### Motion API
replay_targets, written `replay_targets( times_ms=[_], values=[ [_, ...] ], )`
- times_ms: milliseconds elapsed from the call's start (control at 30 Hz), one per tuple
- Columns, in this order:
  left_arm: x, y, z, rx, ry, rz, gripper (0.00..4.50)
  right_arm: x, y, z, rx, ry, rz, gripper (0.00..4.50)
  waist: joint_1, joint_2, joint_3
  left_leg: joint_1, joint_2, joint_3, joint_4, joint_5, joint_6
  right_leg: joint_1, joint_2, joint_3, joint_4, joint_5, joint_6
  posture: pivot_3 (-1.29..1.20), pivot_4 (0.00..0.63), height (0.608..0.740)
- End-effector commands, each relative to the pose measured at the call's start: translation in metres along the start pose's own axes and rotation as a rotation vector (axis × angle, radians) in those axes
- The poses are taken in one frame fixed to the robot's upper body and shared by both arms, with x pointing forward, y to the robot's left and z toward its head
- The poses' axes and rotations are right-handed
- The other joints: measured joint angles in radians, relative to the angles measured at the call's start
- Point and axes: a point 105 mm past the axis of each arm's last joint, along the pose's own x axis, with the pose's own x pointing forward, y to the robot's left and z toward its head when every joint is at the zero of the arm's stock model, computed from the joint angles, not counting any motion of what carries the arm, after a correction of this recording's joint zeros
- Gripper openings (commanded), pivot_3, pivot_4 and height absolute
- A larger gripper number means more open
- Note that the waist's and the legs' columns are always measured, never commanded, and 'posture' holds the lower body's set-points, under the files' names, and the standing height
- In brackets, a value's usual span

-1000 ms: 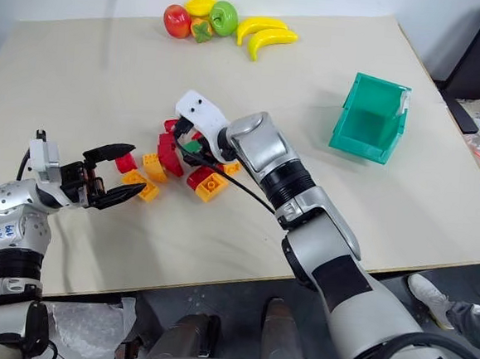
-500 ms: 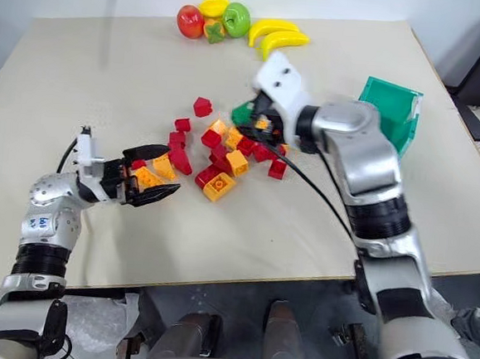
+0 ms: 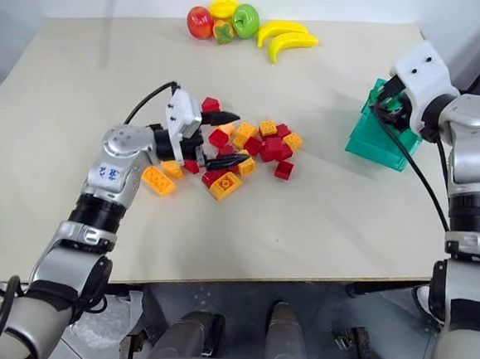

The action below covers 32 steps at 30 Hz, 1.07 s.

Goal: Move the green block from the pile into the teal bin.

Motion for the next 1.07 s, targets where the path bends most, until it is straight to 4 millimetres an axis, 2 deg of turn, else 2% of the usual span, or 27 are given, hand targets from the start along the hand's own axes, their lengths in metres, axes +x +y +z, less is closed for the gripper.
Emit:
replay_targets(
  times_ms=[33, 100, 167, 267, 333, 400, 433, 533, 600, 667, 900, 1000, 1067],
  values=[
    [0.009, 0.006, 0.008, 0.033, 0.002, 0.003, 4.50, 0.003, -0.019, -0.002, -0.027, -0.011, -0.081, 3.81, -0.001, 0.000, 0.000, 0.000, 0.000, 0.000, -0.001, 0.000, 0.000, 0.000, 0.000, 0.000, 0.000, 0.000, 0.000, 0.00, 0.150, 0.740],
    [0.012, 0.007, 0.010, 0.035, -0.003, 0.000, 4.50, 0.004, -0.023, -0.006, -0.052, -0.005, -0.098, 4.47, -0.001, 0.000, 0.000, -0.001, 0.000, 0.000, -0.002, 0.000, 0.000, 0.000, 0.000, 0.000, -0.002, 0.000, 0.000, 0.00, 0.150, 0.740],
    [0.012, 0.007, 0.009, 0.010, -0.011, 0.000, 4.50, 0.004, -0.025, 0.000, -0.047, -0.030, -0.105, 4.47, -0.001, 0.000, 0.000, -0.001, 0.000, -0.001, -0.003, 0.000, 0.001, 0.000, 0.000, -0.001, -0.003, 0.000, 0.001, 0.00, 0.150, 0.740],
    [0.007, 0.006, 0.006, -0.032, -0.008, -0.004, 4.50, 0.000, -0.019, 0.015, -0.061, -0.091, -0.068, 4.47, -0.005, 0.000, 0.000, -0.002, 0.000, -0.001, -0.004, 0.000, 0.001, -0.001, 0.000, -0.001, -0.006, 0.001, 0.001, 0.00, 0.150, 0.740],
    [-0.004, 0.005, 0.008, -0.100, -0.047, -0.014, 4.50, -0.006, -0.004, 0.027, -0.055, -0.156, -0.002, 4.47, -0.007, 0.000, 0.000, -0.002, 0.001, -0.001, -0.005, 0.000, 0.001, -0.001, 0.000, -0.001, -0.006, 0.001, 0.001, 0.00, 0.150, 0.740],
    [-0.018, 0.005, 0.010, -0.139, -0.089, -0.010, 4.50, -0.015, 0.019, 0.033, -0.011, -0.218, 0.094, 4.47, -0.009, 0.000, 0.000, -0.002, 0.002, -0.002, -0.005, 0.000, 0.001, -0.001, 0.001, -0.002, -0.007, 0.001, 0.001, 0.00, 0.150, 0.740],
    [-0.031, 0.007, 0.006, -0.126, -0.077, 0.018, 4.50, -0.023, 0.036, 0.030, 0.009, -0.243, 0.171, 4.47, -0.011, 0.000, 0.000, -0.002, 0.002, -0.002, -0.005, 0.000, 0.001, -0.001, 0.001, -0.002, -0.007, 0.001, 0.001, 0.00, 0.150, 0.740],
    [-0.068, 0.010, -0.007, -0.145, -0.038, 0.090, 4.50, -0.049, 0.088, 0.014, 0.046, -0.265, 0.412, 4.47, -0.015, 0.000, 0.000, -0.002, 0.002, -0.004, -0.006, 0.000, 0.001, 0.000, 0.001, -0.003, -0.008, 0.001, 0.001, 0.00, 0.150, 0.740],
    [-0.083, 0.010, -0.014, -0.167, -0.008, 0.113, 4.50, -0.064, 0.110, 0.005, 0.068, -0.264, 0.522, 4.47, -0.013, 0.001, 0.000, -0.002, 0.002, -0.004, -0.005, -0.001, 0.001, -0.001, 0.000, -0.003, -0.007, 0.001, 0.001, 0.00, 0.150, 0.740],
    [-0.113, 0.007, -0.029, -0.160, 0.057, 0.140, 4.50, -0.077, 0.129, -0.011, 0.068, -0.309, 0.594, 4.47, -0.009, 0.001, 0.000, -0.003, 0.001, -0.004, -0.001, -0.001, 0.002, 0.001, 0.000, -0.003, -0.006, 0.001, 0.002, 0.00, 0.150, 0.740],
    [-0.186, -0.005, -0.051, -0.182, 0.175, 0.216, 4.50, -0.090, 0.146, -0.045, 0.170, -0.348, 0.669, 4.47, 0.005, 0.001, 0.000, 0.005, 0.002, -0.003, 0.004, -0.002, 0.003, 0.010, 0.001, -0.002, -0.011, 0.004, 0.001, 0.00, 0.150, 0.740],
    [-0.196, -0.007, -0.051, -0.187, 0.183, 0.236, 4.50, -0.091, 0.146, -0.047, 0.175, -0.364, 0.675, 4.47, 0.010, 0.001, 0.001, 0.007, 0.002, -0.003, 0.004, -0.003, 0.004, 0.012, 0.001, -0.002, -0.011, 0.004, 0.001, 0.00, 0.150, 0.740],
    [-0.211, -0.007, -0.053, -0.208, 0.215, 0.273, 4.50, -0.089, 0.143, -0.046, 0.178, -0.380, 0.646, 4.47, 0.014, 0.001, 0.001, 0.007, 0.002, -0.004, 0.004, -0.003, 0.004, 0.013, 0.001, -0.002, -0.012, 0.004, 0.001, 0.00, 0.150, 0.740]
  ],
)
